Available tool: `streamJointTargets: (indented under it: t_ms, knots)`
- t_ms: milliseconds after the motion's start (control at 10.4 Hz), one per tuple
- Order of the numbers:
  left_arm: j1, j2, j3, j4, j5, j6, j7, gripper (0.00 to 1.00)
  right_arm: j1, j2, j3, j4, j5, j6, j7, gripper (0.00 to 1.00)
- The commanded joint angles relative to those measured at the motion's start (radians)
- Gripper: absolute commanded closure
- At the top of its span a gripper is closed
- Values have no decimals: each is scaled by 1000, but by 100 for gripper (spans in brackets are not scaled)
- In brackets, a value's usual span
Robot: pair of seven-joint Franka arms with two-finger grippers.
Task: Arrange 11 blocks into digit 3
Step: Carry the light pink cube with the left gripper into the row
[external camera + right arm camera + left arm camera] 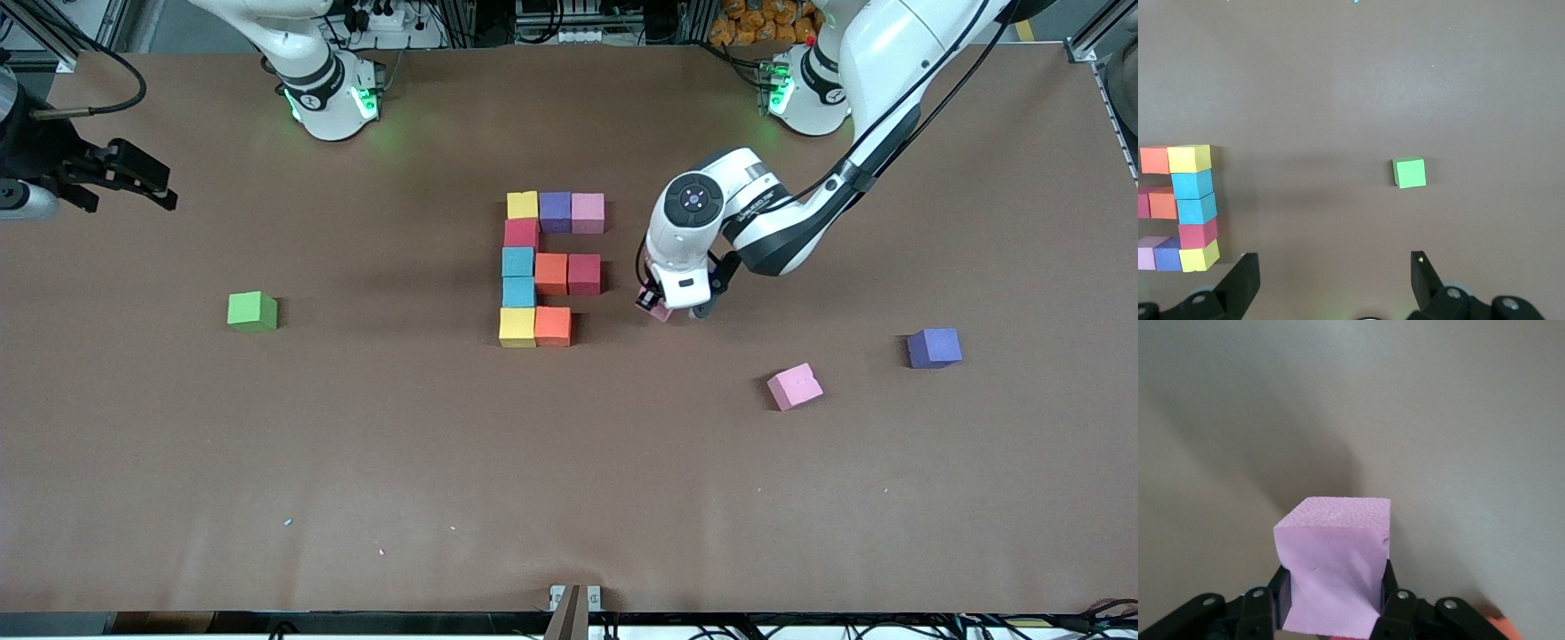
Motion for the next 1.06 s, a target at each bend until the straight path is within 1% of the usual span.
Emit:
streamJointTargets:
  t_ms: [0, 96, 288, 480, 672, 767, 959]
  knots:
    - [-26, 79, -1, 133, -34, -64, -22, 66, -10, -16, 1, -5, -6, -8, -5, 0]
    - [-46, 102, 18, 165, -34, -64, -57, 66, -10, -16, -1, -5, -6, -9, -5, 0]
    - [-163, 142, 115, 260, -60, -64, -167, 66, -10, -16, -1, -5, -12, -9, -5, 0]
    - [-275, 142, 232, 317, -148, -64, -206, 66, -7, -16, 1, -5, -21, -9, -5, 0]
    - [-368, 158, 324, 366, -199, -64, -235, 66, -7, -16, 1, -5, -24, -9, -5, 0]
    - [-395, 168, 355, 385, -211, -64, -252, 66, -7, -16, 1, -5, -24, -9, -5, 0]
    - [-399, 187, 358, 405, -215, -62, -295, 66, -7, -16, -1, -5, -27, -8, -6, 0]
